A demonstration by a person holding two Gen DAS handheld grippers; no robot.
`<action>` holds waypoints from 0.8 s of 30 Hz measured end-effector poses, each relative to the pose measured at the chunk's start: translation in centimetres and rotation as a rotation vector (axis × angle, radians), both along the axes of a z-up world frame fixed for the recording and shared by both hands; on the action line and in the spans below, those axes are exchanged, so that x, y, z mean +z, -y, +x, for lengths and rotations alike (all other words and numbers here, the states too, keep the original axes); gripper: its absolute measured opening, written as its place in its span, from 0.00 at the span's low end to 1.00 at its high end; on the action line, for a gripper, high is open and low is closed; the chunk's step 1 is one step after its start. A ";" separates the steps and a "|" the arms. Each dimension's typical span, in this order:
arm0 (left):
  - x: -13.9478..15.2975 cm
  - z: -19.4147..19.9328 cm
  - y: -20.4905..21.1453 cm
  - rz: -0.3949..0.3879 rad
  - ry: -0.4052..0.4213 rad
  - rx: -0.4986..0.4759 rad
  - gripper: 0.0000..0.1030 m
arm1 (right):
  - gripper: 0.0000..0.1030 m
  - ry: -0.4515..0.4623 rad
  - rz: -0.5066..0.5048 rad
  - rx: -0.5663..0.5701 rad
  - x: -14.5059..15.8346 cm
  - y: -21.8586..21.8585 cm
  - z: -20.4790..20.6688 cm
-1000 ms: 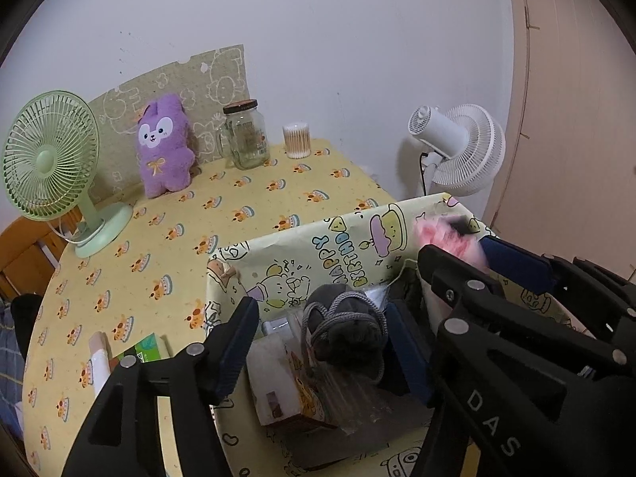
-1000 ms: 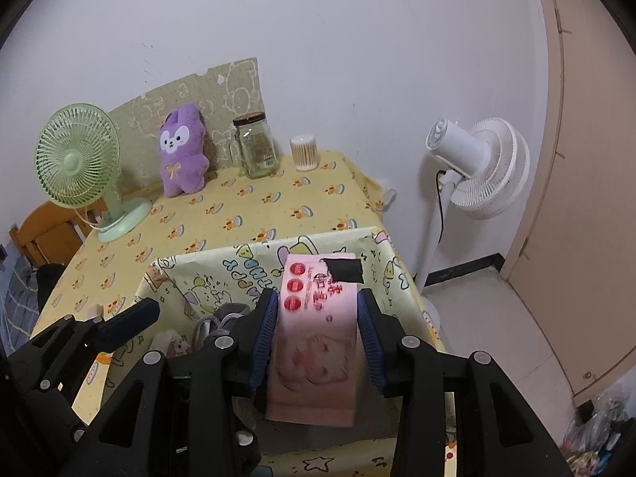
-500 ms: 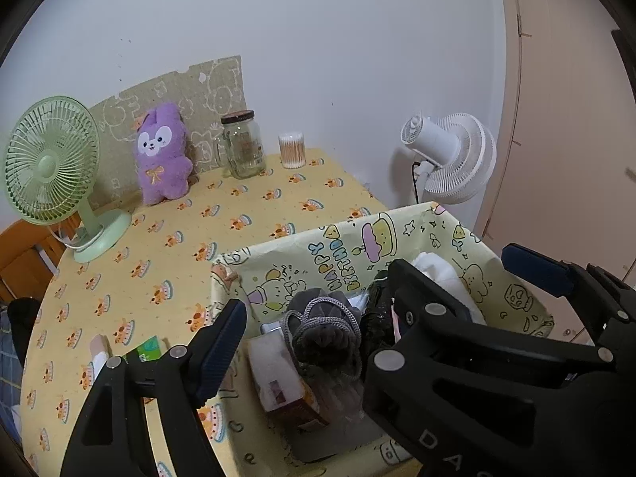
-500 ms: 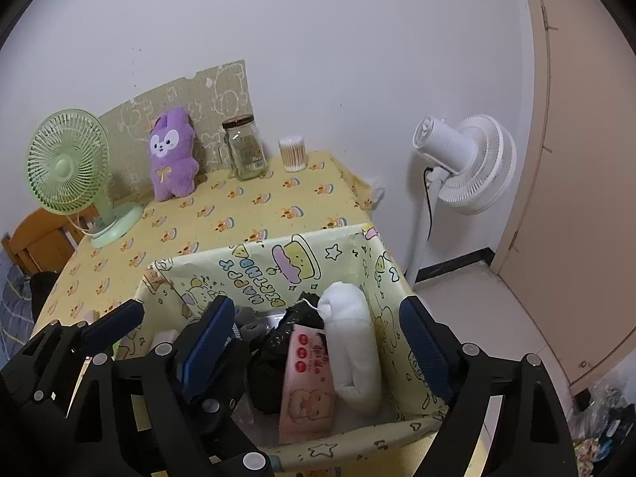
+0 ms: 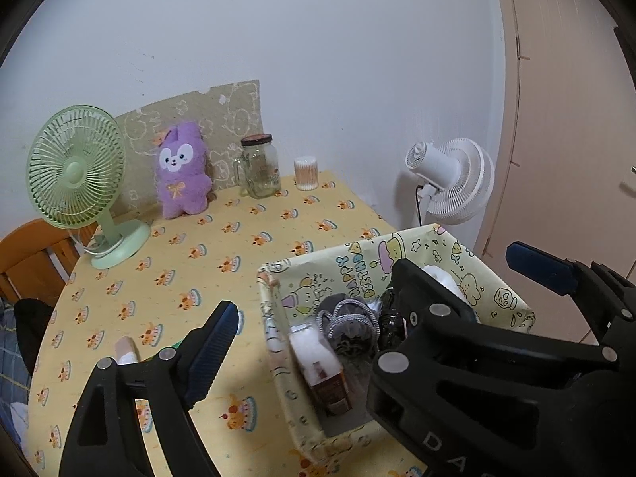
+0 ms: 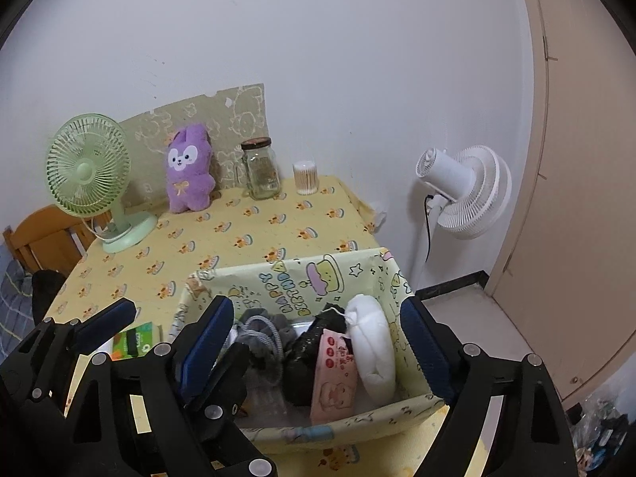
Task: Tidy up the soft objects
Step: 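Withdraw both tools from the box toward the green tissue box and white sock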
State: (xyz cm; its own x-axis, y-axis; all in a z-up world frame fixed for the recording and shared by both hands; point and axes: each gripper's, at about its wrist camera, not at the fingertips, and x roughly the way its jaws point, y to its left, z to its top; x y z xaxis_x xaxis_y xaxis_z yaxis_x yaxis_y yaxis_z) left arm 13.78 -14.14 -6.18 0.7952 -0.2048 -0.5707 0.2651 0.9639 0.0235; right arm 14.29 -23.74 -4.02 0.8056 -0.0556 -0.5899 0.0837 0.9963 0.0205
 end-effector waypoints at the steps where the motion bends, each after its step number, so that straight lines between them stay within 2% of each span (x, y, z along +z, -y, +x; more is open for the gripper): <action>1: 0.2 -0.2 -0.3 -0.003 0.005 0.002 0.86 | 0.86 0.004 -0.002 0.000 0.2 -0.3 -0.2; 16: 2.5 -3.9 -4.1 -0.035 0.095 0.030 0.90 | 0.93 0.086 -0.025 0.004 2.9 -4.3 -3.7; 24: 3.0 -5.1 -6.5 -0.039 0.121 0.054 0.96 | 0.99 0.122 -0.038 0.028 3.5 -6.8 -4.8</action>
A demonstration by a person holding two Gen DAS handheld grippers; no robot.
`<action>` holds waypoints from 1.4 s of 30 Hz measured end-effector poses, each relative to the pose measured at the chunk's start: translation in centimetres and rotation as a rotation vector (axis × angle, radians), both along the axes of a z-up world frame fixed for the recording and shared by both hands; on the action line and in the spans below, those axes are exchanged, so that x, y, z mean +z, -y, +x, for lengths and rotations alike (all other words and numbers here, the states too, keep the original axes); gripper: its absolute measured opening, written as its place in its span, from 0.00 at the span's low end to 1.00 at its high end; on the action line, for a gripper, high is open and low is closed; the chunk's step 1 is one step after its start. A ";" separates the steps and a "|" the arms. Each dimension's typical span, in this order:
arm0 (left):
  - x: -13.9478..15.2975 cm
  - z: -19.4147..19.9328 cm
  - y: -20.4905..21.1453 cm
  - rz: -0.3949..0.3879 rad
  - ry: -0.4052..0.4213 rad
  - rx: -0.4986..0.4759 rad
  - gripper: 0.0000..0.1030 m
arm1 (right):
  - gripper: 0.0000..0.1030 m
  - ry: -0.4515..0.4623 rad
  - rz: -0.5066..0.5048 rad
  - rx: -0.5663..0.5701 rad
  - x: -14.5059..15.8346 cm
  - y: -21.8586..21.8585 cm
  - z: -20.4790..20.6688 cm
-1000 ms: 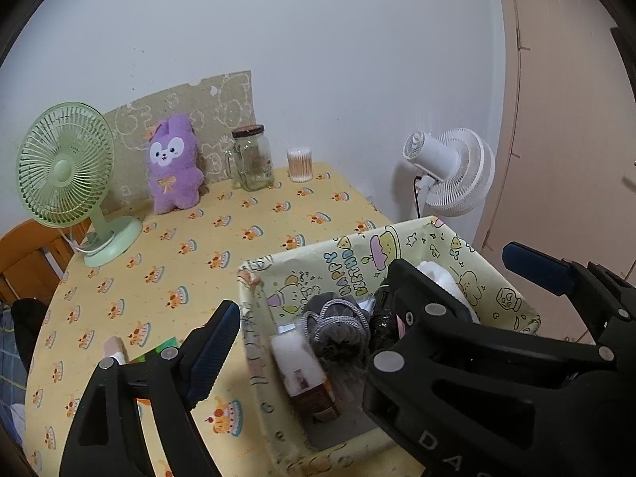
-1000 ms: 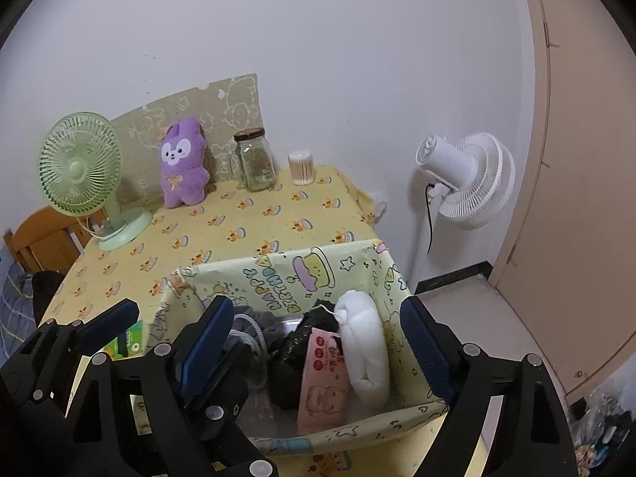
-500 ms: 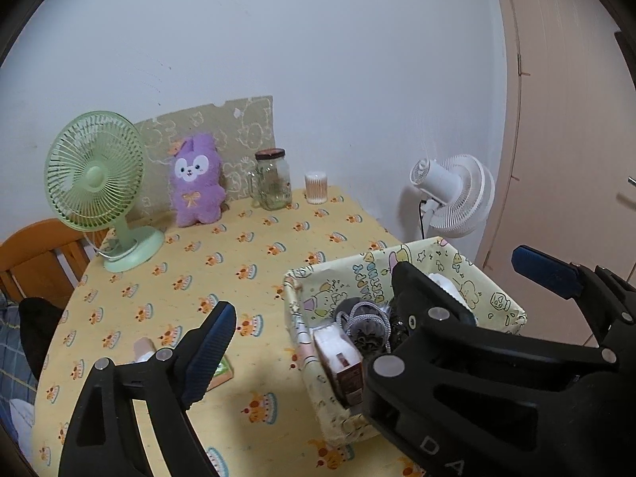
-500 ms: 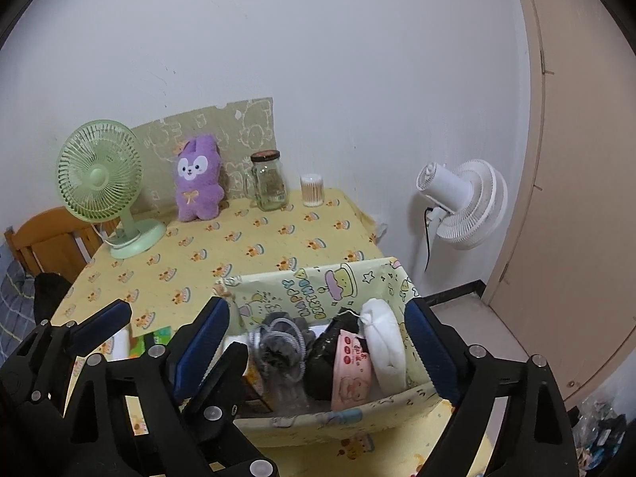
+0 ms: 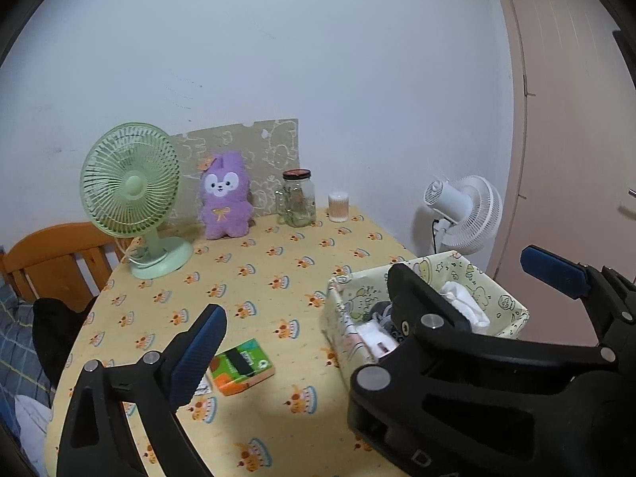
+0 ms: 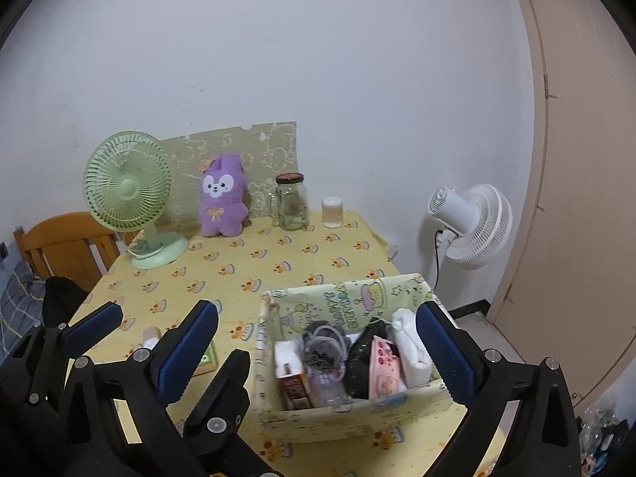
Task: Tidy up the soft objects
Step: 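Withdraw both tools from the box toward the green tissue box and white sock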
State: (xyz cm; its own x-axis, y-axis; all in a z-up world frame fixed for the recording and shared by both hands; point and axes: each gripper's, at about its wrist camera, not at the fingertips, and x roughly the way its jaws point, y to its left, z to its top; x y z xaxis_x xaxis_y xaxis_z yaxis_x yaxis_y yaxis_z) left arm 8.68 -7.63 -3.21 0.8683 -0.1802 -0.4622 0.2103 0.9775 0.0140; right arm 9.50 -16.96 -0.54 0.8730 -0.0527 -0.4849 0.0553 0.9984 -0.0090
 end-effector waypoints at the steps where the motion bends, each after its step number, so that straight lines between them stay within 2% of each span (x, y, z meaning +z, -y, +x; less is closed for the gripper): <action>1: 0.0 -0.1 -0.3 0.001 0.003 0.004 0.96 | 1.00 0.003 0.000 0.004 0.0 -0.3 -0.1; 17: 0.0 -1.7 -4.1 0.006 0.039 0.046 0.97 | 1.00 0.042 0.012 0.085 0.1 -4.1 -1.0; 27: -1.3 -0.9 -6.6 -0.011 0.009 0.075 0.97 | 1.00 0.012 0.008 0.139 -1.3 -6.6 -0.1; 42: -4.5 1.0 -9.9 0.003 -0.057 0.172 0.96 | 0.99 -0.052 0.017 0.224 -4.6 -9.8 2.1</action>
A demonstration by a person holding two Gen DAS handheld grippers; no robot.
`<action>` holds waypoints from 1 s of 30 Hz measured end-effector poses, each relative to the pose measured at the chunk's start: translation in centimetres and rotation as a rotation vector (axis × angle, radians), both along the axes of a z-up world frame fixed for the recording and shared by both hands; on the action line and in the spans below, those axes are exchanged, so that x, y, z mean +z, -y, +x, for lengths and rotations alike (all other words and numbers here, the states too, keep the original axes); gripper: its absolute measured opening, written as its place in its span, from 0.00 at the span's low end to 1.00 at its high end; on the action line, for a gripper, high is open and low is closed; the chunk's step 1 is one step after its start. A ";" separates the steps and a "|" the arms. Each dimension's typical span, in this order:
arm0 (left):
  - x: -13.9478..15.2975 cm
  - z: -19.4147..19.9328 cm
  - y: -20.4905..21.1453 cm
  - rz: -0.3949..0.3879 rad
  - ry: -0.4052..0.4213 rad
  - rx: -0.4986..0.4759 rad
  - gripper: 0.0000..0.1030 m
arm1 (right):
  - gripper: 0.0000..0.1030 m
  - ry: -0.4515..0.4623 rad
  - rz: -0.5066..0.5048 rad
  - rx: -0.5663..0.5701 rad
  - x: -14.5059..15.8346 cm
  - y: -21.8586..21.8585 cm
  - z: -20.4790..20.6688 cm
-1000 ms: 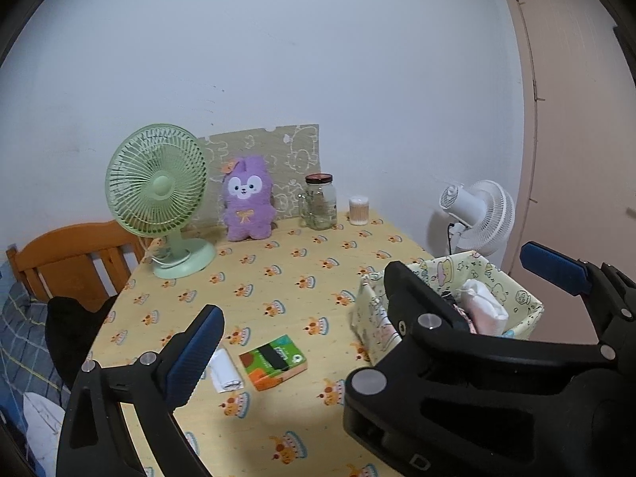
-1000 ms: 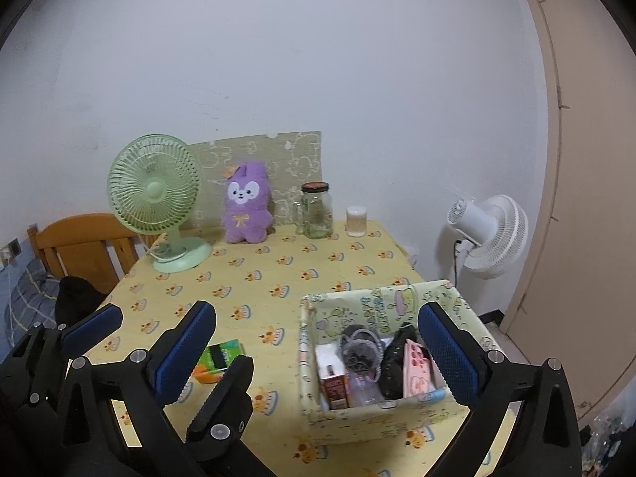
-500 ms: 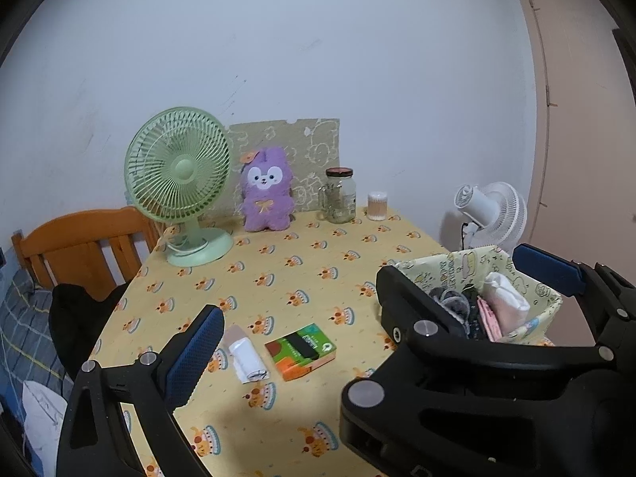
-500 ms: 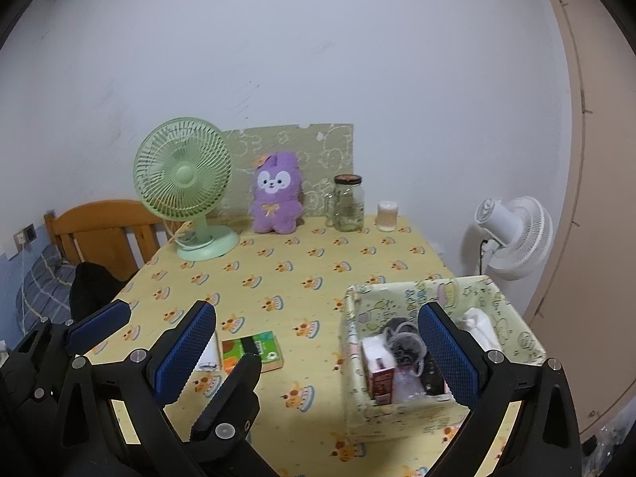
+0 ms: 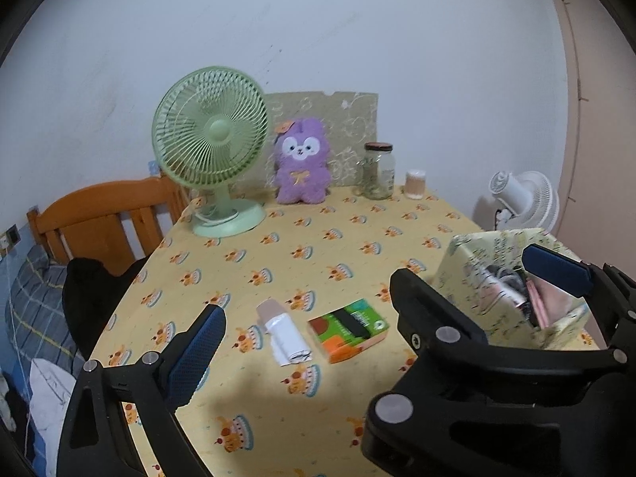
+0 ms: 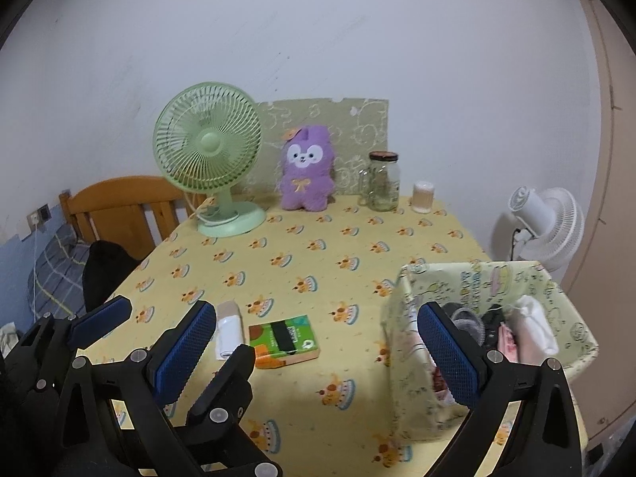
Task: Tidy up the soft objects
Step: 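Withdraw both tools from the box toward the green tissue box and white sock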
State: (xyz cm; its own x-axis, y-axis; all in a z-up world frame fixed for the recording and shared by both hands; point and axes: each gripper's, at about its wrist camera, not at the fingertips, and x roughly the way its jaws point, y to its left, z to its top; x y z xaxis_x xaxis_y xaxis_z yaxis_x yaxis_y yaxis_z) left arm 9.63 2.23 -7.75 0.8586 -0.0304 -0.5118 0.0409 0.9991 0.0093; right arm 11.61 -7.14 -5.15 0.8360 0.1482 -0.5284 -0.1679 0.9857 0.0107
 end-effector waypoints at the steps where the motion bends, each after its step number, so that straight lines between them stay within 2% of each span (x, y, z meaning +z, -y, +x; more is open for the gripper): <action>1: -0.2 0.1 -0.2 0.000 -0.005 0.004 0.96 | 0.99 -0.006 0.001 0.006 -0.3 -0.3 0.2; 17: -3.6 2.7 -3.3 0.007 -0.106 0.057 0.86 | 0.96 -0.092 -0.005 0.071 -4.0 -3.2 3.4; 30: -6.7 5.1 -4.5 0.003 -0.193 0.093 0.85 | 0.93 -0.165 -0.039 0.099 -7.0 -4.5 6.0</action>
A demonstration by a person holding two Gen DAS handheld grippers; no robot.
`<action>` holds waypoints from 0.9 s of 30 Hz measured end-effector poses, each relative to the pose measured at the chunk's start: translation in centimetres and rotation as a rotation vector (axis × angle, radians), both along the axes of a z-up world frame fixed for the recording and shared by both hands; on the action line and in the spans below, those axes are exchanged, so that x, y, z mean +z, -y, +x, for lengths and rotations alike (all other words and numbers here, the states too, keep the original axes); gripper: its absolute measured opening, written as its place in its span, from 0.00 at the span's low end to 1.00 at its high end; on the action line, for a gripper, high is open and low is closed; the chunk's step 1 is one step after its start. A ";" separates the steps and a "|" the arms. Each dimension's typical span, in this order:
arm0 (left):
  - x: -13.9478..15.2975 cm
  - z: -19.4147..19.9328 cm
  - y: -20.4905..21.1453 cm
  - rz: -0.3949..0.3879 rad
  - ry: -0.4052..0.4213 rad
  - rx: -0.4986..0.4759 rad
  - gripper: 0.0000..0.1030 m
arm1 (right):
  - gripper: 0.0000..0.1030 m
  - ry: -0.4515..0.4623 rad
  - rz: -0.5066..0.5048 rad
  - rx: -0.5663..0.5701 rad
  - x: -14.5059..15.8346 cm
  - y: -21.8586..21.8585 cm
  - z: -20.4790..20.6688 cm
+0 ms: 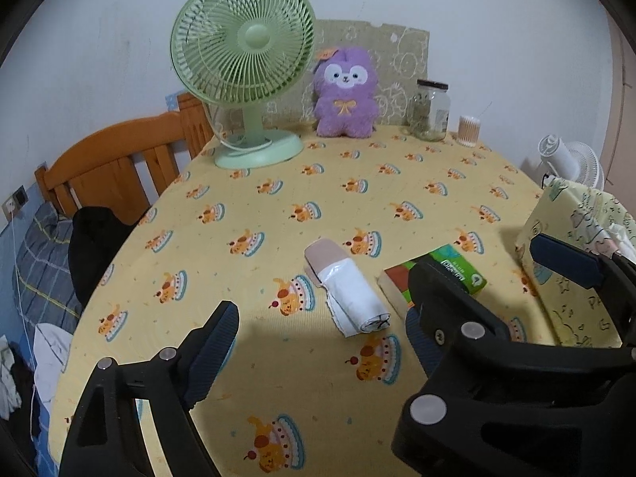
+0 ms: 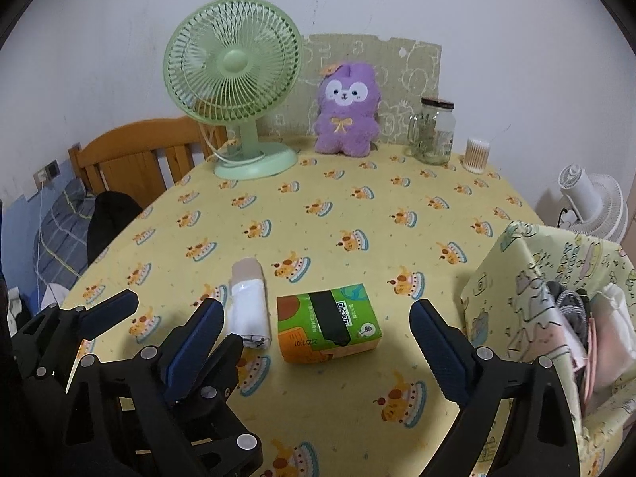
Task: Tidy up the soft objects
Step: 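Withdraw both tools from the box toward the green tissue box and white sock, then grasp the green tissue box with the right tool while the left grasps the white sock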
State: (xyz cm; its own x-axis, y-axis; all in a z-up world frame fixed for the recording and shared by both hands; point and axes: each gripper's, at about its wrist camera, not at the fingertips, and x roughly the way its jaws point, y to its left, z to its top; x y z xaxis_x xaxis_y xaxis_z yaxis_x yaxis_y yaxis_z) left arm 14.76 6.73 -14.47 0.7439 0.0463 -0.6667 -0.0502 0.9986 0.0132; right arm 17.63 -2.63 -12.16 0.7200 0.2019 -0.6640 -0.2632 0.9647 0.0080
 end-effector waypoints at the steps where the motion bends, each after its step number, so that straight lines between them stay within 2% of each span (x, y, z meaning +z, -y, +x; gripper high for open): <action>1: -0.2 0.2 0.0 -0.001 -0.008 0.001 0.85 | 0.93 -0.009 -0.001 -0.001 -0.3 0.0 0.3; 6: -1.4 1.2 0.2 -0.021 -0.056 -0.010 0.82 | 0.93 -0.066 0.013 -0.005 -1.6 0.2 1.5; 18: -3.3 2.7 0.5 -0.019 -0.138 -0.013 0.81 | 0.88 -0.147 -0.011 -0.007 -4.3 -0.1 3.5; 22: -3.6 2.9 0.5 -0.026 -0.158 -0.019 0.81 | 0.81 -0.202 -0.002 -0.006 -5.1 0.0 4.3; 23: -3.7 2.9 0.5 -0.026 -0.162 -0.018 0.81 | 0.75 -0.212 -0.003 -0.007 -5.2 0.0 4.4; 27: -3.7 2.9 0.5 -0.027 -0.163 -0.019 0.81 | 0.72 -0.220 0.005 -0.003 -5.3 0.0 4.4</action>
